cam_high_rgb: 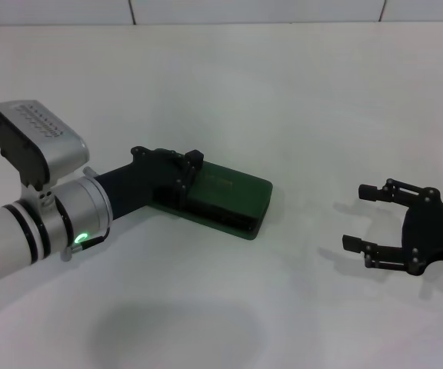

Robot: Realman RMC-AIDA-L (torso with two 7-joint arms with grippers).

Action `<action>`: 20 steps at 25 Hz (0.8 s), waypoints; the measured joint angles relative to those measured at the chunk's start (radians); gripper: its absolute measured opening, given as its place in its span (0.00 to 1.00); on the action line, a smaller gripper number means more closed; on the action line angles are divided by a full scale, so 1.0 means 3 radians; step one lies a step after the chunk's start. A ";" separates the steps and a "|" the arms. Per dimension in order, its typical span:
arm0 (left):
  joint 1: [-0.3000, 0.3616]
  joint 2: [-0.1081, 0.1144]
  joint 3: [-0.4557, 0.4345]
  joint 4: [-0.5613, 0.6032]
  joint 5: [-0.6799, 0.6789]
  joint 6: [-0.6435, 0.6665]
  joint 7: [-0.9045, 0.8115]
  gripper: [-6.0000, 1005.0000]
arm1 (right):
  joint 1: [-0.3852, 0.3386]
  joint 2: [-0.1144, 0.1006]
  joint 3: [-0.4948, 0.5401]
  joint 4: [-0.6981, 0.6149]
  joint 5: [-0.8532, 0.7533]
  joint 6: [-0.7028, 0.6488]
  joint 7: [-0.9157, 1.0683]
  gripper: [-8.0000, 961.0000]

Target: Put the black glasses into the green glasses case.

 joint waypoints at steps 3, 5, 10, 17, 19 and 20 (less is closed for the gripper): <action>-0.0035 0.0003 -0.0002 -0.0111 -0.0119 0.0045 0.0112 0.06 | 0.0006 0.0001 0.0000 0.0000 0.0000 -0.0002 0.0001 0.83; -0.0064 0.0005 -0.0019 -0.0180 -0.0147 0.0092 0.0149 0.07 | 0.0007 0.0002 0.0000 0.0000 0.0000 -0.0006 0.0002 0.83; -0.0052 -0.0005 -0.0169 -0.0208 -0.0180 0.0355 0.0299 0.07 | 0.0007 0.0003 0.0000 0.0000 0.0000 -0.0009 0.0007 0.83; -0.0111 0.0015 -0.0310 -0.0184 -0.0274 0.0694 0.0293 0.07 | 0.0007 0.0002 0.0000 0.0000 0.0003 -0.0010 0.0009 0.83; -0.0181 0.0037 -0.0401 -0.0203 -0.0250 0.0863 0.0239 0.07 | 0.0007 0.0001 0.0000 0.0000 0.0030 -0.0022 0.0027 0.83; -0.0220 0.0053 -0.0448 -0.0220 -0.0228 0.0937 0.0208 0.07 | 0.0007 -0.0001 0.0000 -0.0001 0.0059 -0.0031 0.0054 0.83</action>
